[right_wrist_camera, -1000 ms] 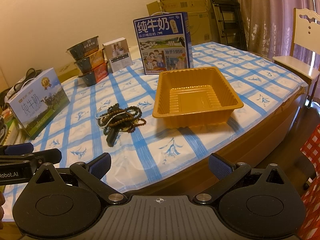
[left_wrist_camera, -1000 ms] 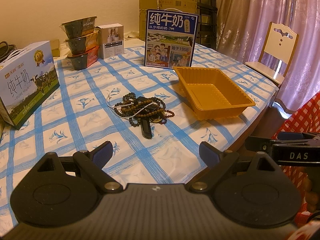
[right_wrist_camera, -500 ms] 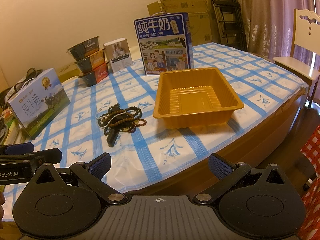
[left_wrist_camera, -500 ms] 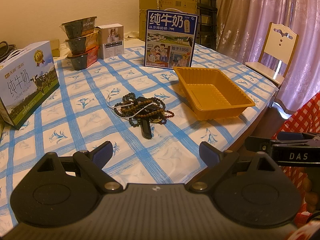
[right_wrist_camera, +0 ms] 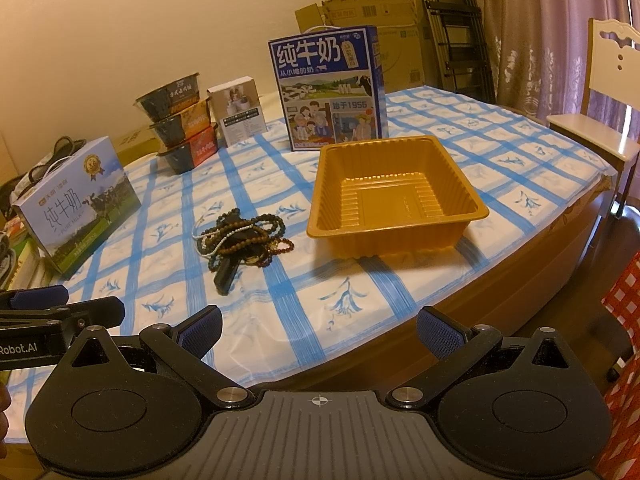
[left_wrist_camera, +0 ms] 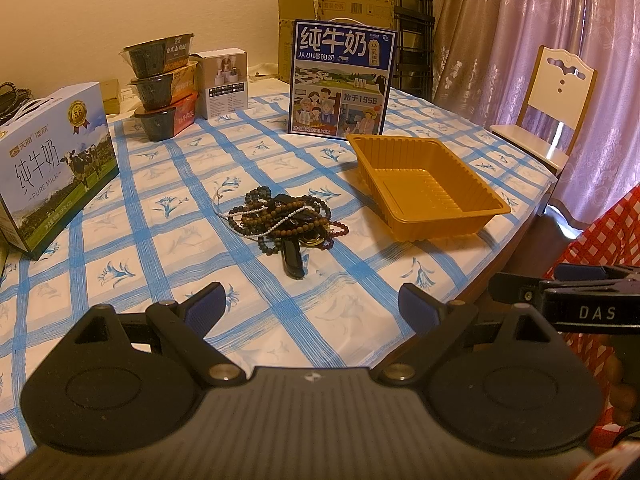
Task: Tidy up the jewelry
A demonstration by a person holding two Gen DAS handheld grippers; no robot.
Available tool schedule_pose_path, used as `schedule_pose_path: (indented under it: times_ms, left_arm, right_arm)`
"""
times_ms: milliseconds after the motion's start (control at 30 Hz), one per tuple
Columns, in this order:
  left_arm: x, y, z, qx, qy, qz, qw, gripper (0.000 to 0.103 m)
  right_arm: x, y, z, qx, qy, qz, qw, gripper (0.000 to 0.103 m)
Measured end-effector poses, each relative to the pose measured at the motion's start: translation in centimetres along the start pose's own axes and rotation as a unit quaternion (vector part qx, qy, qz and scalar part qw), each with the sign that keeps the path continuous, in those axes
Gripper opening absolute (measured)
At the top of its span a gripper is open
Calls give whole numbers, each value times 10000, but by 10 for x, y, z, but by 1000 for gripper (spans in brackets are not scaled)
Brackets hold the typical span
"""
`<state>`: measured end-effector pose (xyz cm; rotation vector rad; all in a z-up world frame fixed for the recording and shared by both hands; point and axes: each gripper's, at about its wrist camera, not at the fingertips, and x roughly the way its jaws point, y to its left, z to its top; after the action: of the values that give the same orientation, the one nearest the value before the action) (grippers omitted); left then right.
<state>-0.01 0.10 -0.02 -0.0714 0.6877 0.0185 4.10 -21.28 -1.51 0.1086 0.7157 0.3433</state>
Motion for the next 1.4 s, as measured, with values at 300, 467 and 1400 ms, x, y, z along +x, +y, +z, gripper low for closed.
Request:
schedule_pose_path:
  times_ms: [300, 467, 1400]
  left_arm:
    - [0, 0, 0, -2, -4, -1, 10000, 92]
    - [0, 0, 0, -5, -5, -1, 10000, 92]
    - [96, 20, 21, 113, 148, 35, 9998, 92]
  right_arm:
    - [0, 1, 1, -1, 0, -3, 10000, 103]
    - [1, 1, 0, -3, -2, -2, 10000, 103]
    - [75, -62, 27, 648, -551, -566, 9948, 92]
